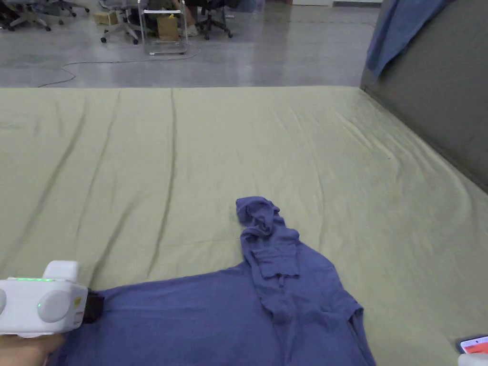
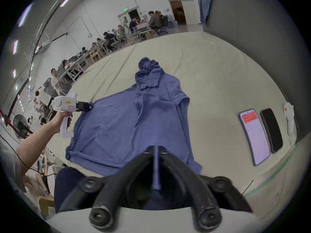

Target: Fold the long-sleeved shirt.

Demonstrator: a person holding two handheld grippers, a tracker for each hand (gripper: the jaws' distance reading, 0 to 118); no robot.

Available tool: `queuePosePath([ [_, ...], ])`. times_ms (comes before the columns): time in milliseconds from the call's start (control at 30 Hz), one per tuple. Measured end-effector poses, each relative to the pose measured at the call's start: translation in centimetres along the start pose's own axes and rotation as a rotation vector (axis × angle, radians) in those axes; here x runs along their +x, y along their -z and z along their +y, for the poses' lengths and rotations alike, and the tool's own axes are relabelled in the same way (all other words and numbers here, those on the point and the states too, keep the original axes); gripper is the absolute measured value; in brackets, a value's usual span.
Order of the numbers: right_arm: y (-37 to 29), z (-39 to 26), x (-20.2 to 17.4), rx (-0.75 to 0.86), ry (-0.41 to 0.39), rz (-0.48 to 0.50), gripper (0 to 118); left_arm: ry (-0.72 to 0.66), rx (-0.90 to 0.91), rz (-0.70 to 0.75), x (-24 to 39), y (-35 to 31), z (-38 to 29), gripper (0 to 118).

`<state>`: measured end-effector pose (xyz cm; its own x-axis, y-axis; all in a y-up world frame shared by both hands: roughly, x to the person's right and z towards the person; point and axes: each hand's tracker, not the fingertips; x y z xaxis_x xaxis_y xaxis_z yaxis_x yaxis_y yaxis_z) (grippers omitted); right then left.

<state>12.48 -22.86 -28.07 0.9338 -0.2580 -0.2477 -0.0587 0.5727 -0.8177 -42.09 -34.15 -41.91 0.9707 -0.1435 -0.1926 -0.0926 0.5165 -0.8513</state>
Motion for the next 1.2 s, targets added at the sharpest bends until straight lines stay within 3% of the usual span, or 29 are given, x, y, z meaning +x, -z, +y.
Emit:
queuePosePath([
  [67, 1.3, 0.5, 0.1, -0.036, -0.026, -0.072, 112, 0.011, -0.002, -0.065, 0.8, -1.8, 0.4, 1],
  [133, 2.0, 0.0, 0.6, 0.018, -0.084, -0.135, 116, -0.009, -0.008, -0.07, 1.2, -4.7, 0.3, 2],
  [167, 3.2, -0.7, 1.1, -0.029, -0.036, -0.13, 116, -0.096, -0.002, -0.101, 0.4, -5.6, 0.3, 2],
  [233, 6.8, -1.3, 1.8, -0.2, 0.02, -0.128, 116, -0.287, -0.016, -0.309, -1.5, -7.5, 0.4, 2],
  [267, 8.3, -1.6, 2.0, -0.34, 0.034, -0.117, 114, -0.293, 0.007, -0.282, -3.1, -7.3, 1.1, 2],
  [300, 9.2, -1.8, 2.3, -0.417, 0.056, -0.091, 93, -0.257, 0.023, -0.242, -3.2, -8.3, 1.2, 2],
  [333, 9.1, -1.7, 2.2, -0.375, 0.068, -0.079, 67, -0.193, 0.052, -0.211, -3.2, -9.3, 1.3, 2],
  [367, 9.0, -1.3, 1.8, -0.345, 0.015, -0.139, 40, -0.145, 0.07, -0.204, -3.0, -10.1, 1.2, 2],
  [400, 8.5, -0.9, 1.4, -0.314, -0.014, -0.19, 5, -0.141, 0.077, -0.204, -3.0, -10.7, 1.1, 2],
  [467, 8.0, -0.8, 1.1, -0.288, -0.013, -0.087, 5, -0.183, 0.081, -0.242, -3.6, -12.4, 1.0, 2],
  [533, 6.7, -1.1, 0.2, -0.293, -0.064, -0.094, 5, -0.226, 0.098, -0.287, -4.1, -13.9, 0.8, 2],
  [633, 2.6, 0.3, -1.0, -0.126, -0.071, 0.008, 5, -0.242, 0.108, -0.371, -5.0, -17.1, 1.6, 2],
  [767, -4.3, 7.1, -2.5, 0.135, -0.126, 0.044, 5, -0.308, 0.166, -0.487, -6.5, -21.9, 4.5, 2],
  [900, -8.8, 15.6, -3.9, 0.342, -0.146, 0.08, 4, -0.359, 0.294, -0.474, -8.2, -26.3, 9.3, 2],
  [1033, -10.9, 24.9, -4.7, 0.461, -0.141, 0.052, 4, -0.515, 0.39, -0.494, -10.1, -30.2, 14.8, 2],
  [1200, -12.3, 35.5, -5.3, 0.534, -0.079, -0.004, 4, -0.518, 0.519, -0.389, -13.3, -33.5, 22.6, 2],
])
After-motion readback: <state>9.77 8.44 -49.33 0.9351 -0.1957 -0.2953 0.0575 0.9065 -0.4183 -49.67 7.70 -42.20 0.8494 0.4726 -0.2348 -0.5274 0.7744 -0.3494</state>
